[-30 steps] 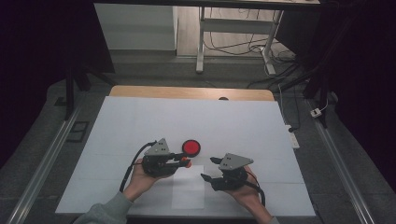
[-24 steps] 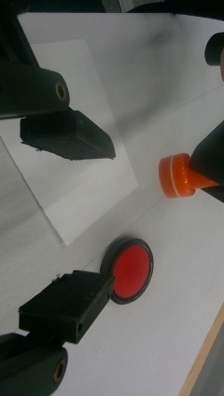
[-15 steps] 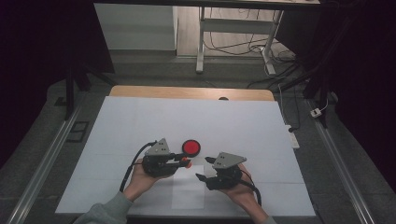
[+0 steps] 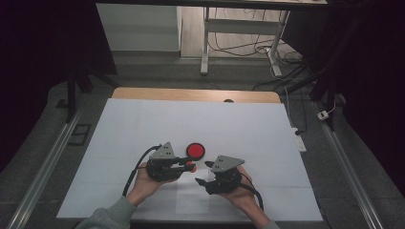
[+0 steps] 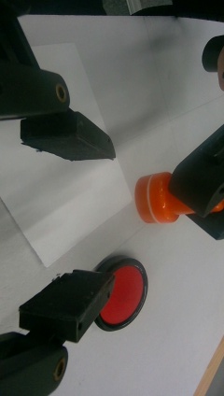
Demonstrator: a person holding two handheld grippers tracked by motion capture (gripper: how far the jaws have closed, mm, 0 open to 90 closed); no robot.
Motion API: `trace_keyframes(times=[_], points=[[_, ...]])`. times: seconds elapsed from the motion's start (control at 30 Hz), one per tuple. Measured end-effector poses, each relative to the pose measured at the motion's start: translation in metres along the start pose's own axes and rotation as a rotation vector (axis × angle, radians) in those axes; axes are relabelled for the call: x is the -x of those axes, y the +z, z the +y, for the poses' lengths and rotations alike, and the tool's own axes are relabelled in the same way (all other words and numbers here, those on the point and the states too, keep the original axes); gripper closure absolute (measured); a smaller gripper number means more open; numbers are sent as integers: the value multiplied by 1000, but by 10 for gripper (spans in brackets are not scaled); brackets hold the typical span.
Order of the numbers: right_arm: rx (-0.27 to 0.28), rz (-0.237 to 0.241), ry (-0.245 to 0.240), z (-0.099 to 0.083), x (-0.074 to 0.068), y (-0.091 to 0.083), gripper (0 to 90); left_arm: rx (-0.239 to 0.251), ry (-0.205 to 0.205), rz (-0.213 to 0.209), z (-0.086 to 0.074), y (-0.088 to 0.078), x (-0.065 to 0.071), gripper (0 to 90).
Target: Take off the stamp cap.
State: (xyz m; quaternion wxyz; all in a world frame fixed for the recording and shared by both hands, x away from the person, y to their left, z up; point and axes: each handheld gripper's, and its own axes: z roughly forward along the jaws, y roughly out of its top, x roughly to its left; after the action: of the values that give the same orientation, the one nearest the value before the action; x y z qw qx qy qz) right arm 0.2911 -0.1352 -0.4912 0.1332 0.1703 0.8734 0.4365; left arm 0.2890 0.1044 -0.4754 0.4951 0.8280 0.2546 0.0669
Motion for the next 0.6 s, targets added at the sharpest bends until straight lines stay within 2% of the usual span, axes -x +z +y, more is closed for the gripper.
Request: trace_keyframes(times=[0.27,0.6], points=[[7,17,-9,3,-3,10,336,-2,-1,-6,-1,2,0,727],[27,10,-15,6,-5,14,375,-4,-5,-21,-1,4,1,727]])
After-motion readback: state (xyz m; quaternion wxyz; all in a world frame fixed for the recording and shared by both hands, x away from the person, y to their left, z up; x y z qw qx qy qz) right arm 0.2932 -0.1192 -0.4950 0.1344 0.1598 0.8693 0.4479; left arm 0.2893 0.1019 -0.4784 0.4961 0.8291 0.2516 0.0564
